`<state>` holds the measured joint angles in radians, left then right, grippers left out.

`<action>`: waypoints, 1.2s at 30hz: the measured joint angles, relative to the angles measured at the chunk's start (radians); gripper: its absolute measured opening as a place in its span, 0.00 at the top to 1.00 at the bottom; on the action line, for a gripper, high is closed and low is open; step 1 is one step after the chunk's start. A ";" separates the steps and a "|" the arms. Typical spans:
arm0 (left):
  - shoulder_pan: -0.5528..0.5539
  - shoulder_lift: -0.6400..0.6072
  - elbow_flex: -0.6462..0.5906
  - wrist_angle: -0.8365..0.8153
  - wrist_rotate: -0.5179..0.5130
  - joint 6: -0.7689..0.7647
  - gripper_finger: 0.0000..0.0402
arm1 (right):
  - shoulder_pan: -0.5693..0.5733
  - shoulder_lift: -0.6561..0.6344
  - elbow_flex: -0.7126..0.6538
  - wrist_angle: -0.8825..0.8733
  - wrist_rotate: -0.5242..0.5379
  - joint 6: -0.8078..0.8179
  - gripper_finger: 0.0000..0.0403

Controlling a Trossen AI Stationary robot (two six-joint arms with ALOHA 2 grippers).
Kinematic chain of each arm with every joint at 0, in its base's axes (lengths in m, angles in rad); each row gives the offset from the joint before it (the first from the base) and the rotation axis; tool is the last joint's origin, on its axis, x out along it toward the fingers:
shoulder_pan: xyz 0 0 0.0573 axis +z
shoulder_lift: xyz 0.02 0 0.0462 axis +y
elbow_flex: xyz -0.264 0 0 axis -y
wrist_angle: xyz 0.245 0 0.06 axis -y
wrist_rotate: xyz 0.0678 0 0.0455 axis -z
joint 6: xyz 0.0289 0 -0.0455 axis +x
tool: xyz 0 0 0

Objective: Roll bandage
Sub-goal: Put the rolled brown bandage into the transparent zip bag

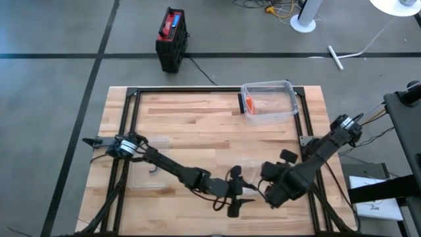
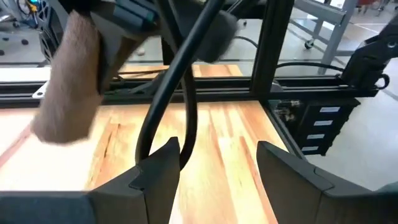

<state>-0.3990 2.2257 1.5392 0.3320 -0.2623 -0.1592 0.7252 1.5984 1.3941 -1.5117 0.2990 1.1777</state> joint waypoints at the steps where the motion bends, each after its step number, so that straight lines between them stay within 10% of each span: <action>1: -0.001 -0.002 0.004 -0.006 0.000 0.000 0.49 | 0.008 -0.001 0.000 -0.035 0.009 0.020 0.87; 21: -0.100 -0.259 -0.008 0.047 0.005 0.199 0.49 | -0.018 -0.093 -0.209 0.089 -0.012 -0.035 0.87; 36: 0.004 0.056 -0.019 -0.134 -0.166 -0.103 0.49 | -0.010 -0.369 -0.243 0.112 0.123 0.105 0.87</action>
<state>-0.3946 2.2818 1.5204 0.1978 -0.4287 -0.2622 0.7155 1.2293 1.1511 -1.3994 0.4217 1.2827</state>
